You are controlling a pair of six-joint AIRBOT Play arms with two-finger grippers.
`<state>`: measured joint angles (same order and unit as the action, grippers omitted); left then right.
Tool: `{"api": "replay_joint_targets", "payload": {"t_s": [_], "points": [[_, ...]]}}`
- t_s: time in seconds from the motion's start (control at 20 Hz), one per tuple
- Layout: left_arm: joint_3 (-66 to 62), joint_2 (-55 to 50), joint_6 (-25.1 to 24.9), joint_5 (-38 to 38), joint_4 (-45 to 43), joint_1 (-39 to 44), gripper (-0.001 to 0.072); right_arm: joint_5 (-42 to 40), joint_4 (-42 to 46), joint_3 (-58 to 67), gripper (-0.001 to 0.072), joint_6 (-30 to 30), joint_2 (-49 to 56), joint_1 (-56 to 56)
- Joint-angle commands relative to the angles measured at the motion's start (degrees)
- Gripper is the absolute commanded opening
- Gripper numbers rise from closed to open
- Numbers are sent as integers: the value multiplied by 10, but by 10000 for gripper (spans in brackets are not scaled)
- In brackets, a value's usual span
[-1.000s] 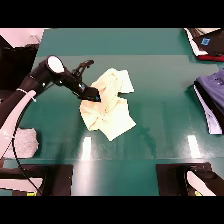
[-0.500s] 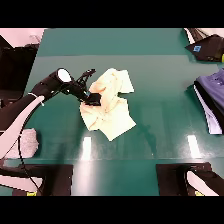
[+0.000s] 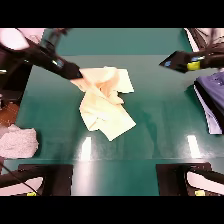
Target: Fold the shirts.
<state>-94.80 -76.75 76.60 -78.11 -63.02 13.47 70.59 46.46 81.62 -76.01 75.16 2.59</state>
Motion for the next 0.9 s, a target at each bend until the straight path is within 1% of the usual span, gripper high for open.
{"api": "replay_joint_targets", "payload": {"t_s": [0.0, 0.15, 0.2, 0.25, 0.4, 0.55, 0.65, 0.75, 0.85], "points": [[-53, 58, -1, -13, -46, -10, 23, -22, -20, 0, 479, 0, 110, -42], [-51, 61, -1, -33, -55, -10, 23, -87, -55, 1, 476, 0, 198, -68], [-49, 62, -1, -38, -58, -10, 23, -104, -61, 5, 452, 0, 224, -73], [-46, 61, -1, -41, -59, -10, 23, -113, -59, 15, 450, 0, 249, -80], [-46, 61, -1, -45, -60, -10, 23, -111, -59, 59, 450, 0, 311, -95], [-46, 62, -1, -47, -60, -10, 23, -109, -58, 100, 448, 0, 351, -99], [-46, 62, -1, -52, -60, -10, 23, -110, -50, 118, 446, 0, 363, -99], [-46, 62, -1, -51, -60, -10, 23, -110, -13, 125, 438, 0, 363, -99], [-46, 62, -1, -51, -60, -10, 23, -109, -9, 119, 438, 0, 363, -99]]}}
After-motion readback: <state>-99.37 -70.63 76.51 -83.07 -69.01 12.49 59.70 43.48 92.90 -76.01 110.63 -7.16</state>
